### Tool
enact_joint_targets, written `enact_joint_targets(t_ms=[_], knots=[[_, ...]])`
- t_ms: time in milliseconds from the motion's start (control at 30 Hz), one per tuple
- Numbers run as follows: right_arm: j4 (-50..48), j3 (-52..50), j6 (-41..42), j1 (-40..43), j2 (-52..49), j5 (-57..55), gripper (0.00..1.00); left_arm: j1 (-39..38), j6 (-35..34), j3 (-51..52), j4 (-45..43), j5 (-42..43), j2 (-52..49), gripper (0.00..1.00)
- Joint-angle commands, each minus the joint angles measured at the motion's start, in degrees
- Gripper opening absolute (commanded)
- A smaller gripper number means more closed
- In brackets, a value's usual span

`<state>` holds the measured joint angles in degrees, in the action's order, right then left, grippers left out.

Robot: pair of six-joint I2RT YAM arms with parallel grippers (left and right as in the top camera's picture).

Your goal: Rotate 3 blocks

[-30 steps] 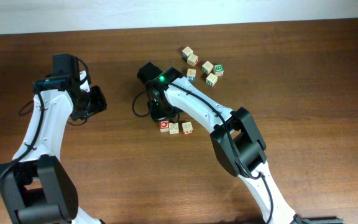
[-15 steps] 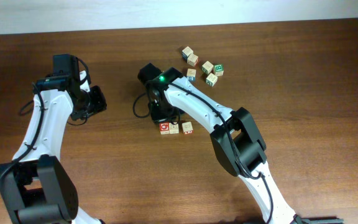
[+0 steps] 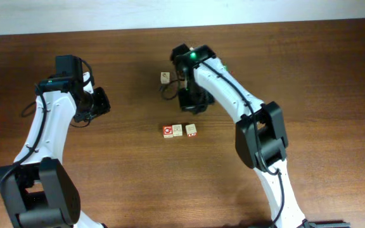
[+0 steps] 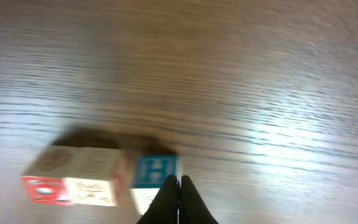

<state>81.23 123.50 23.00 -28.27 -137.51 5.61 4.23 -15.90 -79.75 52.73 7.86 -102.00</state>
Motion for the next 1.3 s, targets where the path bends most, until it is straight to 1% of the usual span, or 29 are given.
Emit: enact_joint_targets(t_ms=[0, 267, 400, 667, 967, 1267], knots=[[0.59, -3.08, -1.60, -0.57, 2.16, -0.07, 0.05, -1.64, 0.09, 0.66, -0.02, -0.20, 0.76, 0.34], [0.85, -7.43, -1.55, -0.57, 2.16, 0.44, 0.05, -4.50, 0.11, 0.66, -0.11, -0.22, 0.76, 0.32], [0.94, -8.98, -1.57, -0.59, 2.16, 3.85, 0.04, -5.11, 0.11, 0.66, -0.11, -0.22, 0.74, 0.32], [0.48, -8.98, -1.57, -1.46, 2.16, 7.82, 0.04, -5.09, 0.11, 0.66, -0.13, -0.20, 0.74, 0.31], [-1.73, -8.98, -1.11, -3.23, 2.16, 8.20, 0.04, -5.38, 0.11, 0.66, 0.02, -0.17, 0.74, 0.31], [-3.13, -8.26, -2.10, -2.38, 2.38, 9.03, 0.04, -6.62, 0.11, 5.05, 0.31, 0.46, 0.74, 0.28]])
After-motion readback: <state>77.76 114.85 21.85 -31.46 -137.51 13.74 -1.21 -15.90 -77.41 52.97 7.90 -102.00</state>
